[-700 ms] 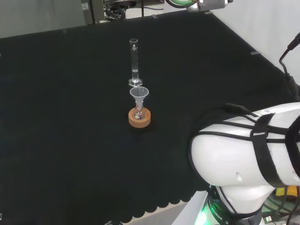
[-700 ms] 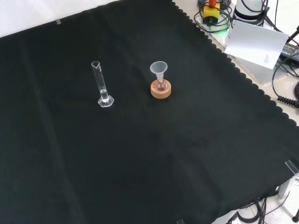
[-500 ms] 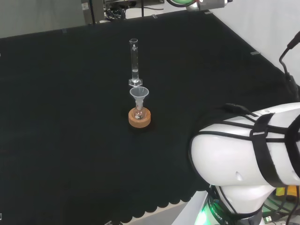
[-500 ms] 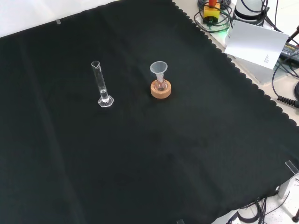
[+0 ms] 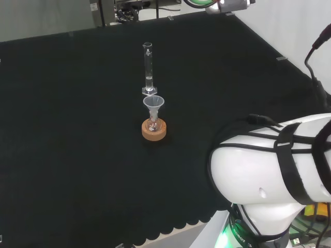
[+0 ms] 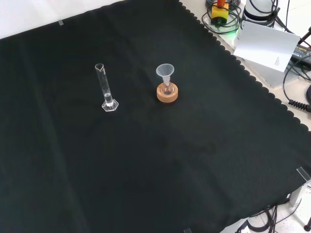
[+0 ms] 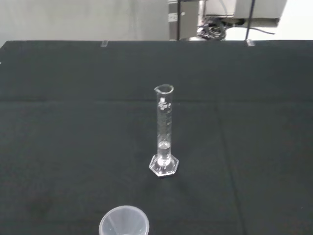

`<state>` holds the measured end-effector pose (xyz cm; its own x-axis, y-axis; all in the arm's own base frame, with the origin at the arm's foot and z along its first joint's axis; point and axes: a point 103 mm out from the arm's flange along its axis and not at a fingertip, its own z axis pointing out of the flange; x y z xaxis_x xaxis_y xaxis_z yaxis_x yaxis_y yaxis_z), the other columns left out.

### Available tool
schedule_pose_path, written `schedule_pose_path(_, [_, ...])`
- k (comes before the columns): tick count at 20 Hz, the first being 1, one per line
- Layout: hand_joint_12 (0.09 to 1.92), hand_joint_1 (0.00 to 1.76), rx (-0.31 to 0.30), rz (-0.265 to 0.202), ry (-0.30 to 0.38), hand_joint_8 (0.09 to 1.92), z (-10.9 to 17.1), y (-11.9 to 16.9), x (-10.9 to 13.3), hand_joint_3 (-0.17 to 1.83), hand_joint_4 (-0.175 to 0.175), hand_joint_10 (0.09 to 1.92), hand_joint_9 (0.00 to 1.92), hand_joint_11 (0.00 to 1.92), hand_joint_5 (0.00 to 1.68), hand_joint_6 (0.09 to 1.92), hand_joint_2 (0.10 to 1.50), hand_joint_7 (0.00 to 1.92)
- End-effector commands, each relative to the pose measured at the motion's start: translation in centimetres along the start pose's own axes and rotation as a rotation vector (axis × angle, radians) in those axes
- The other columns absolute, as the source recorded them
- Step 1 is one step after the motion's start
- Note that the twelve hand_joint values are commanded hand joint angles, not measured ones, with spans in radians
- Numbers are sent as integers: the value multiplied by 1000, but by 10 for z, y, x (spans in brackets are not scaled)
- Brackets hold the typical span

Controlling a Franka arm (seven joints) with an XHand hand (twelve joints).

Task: Pick up the graduated cylinder.

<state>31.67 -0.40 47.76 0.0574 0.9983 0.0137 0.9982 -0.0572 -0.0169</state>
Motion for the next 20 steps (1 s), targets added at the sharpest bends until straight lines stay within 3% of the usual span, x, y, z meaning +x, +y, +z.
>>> schedule_pose_path(1, [1378,163,13,81,6,367,19,9,-15,31,-21,87,423,71,194,87,1368,0])
schedule_pose_path(10, [1380,203,64,103,40,403,78,56,-36,23,-26,87,446,80,206,87,1351,10])
schedule_pose_path(17, [1378,312,44,50,121,478,150,135,-54,-4,-38,87,482,108,219,87,1296,36])
schedule_pose_path(20, [1379,425,44,7,153,572,178,168,-53,-39,-45,396,396,124,243,87,1243,46])
